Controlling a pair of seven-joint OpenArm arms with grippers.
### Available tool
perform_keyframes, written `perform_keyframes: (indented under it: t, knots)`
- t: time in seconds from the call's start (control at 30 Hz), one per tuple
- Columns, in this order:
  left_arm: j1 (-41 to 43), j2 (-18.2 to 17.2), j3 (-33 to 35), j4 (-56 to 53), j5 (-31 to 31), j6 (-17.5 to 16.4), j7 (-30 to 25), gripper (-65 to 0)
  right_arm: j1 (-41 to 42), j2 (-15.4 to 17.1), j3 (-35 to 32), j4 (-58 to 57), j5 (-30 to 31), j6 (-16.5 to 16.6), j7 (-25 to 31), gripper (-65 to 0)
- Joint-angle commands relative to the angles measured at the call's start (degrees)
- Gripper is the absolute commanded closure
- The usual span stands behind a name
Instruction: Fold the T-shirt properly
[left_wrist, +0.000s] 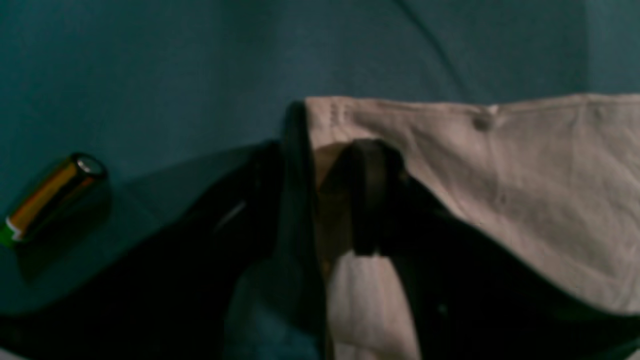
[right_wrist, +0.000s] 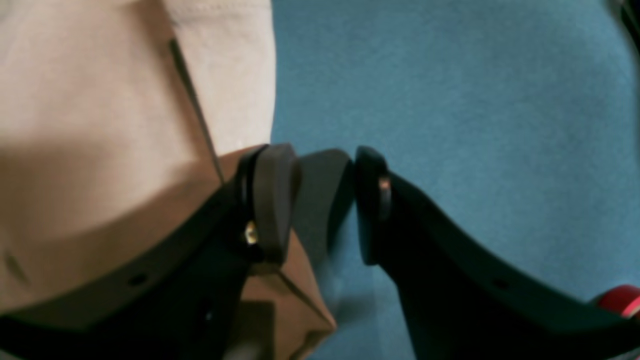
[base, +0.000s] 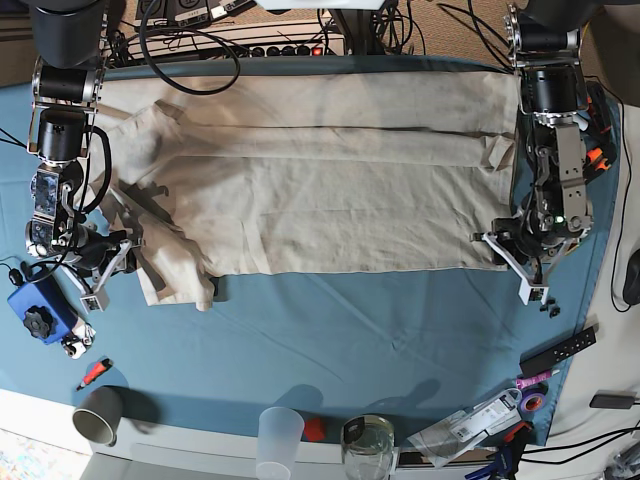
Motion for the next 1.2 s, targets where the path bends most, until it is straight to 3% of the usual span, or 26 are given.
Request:
perform_keyframes:
  t: [0.0, 0.13, 0.33, 0.4, 0.53, 0.67, 0.97, 1.17]
  knots:
    - [-0.1, 0.6, 0.2, -0.2, -0.8, -0.5, 2.6, -18.5, 1.4, 0.8, 0.3, 0.7, 0.4, 0.5, 1.3, -21.7]
    - [-0.1, 1.3, 0.2, -0.2, -1.0, -0.4, 3.3, -13.1, 1.5, 0.8, 0.3, 0.7, 0.4, 0.4, 1.4, -21.4]
    - [-0.1, 1.3, 0.2, -0.2, -1.0, -0.3, 3.7, -4.2, 1.5, 0.8, 0.3, 0.7, 0.4, 0.2, 0.4, -13.2]
    - [-0.1, 1.3, 0.2, -0.2, -1.0, -0.3, 3.7, -1.3, 1.5, 0.8, 0.3, 0.7, 0.3, -1.7, 0.4, -11.1]
    - [-0.1, 1.2, 0.2, -0.2, -1.0, -0.3, 3.7, 0.0, 1.5, 0.9, 0.3, 0.7, 0.2, -6.9, -0.4, 0.0]
    - [-0.1, 1.2, 0.2, -0.2, -1.0, -0.3, 3.7, 0.0, 1.5, 0.9, 0.4, 0.7, -0.2, -10.6, -1.2, 0.0]
    - [-0.9, 1.2, 0.2, -0.1, -1.0, -0.5, 3.7, 0.0, 2.1, 1.0, 0.4, 3.5, -1.2, -10.6, -4.3, 0.0]
    - [-0.9, 1.2, 0.2, -0.1, -1.0, -0.5, 3.9, 0.0, 2.1, 1.3, 0.5, 14.2, -1.1, -10.6, -8.3, 0.0]
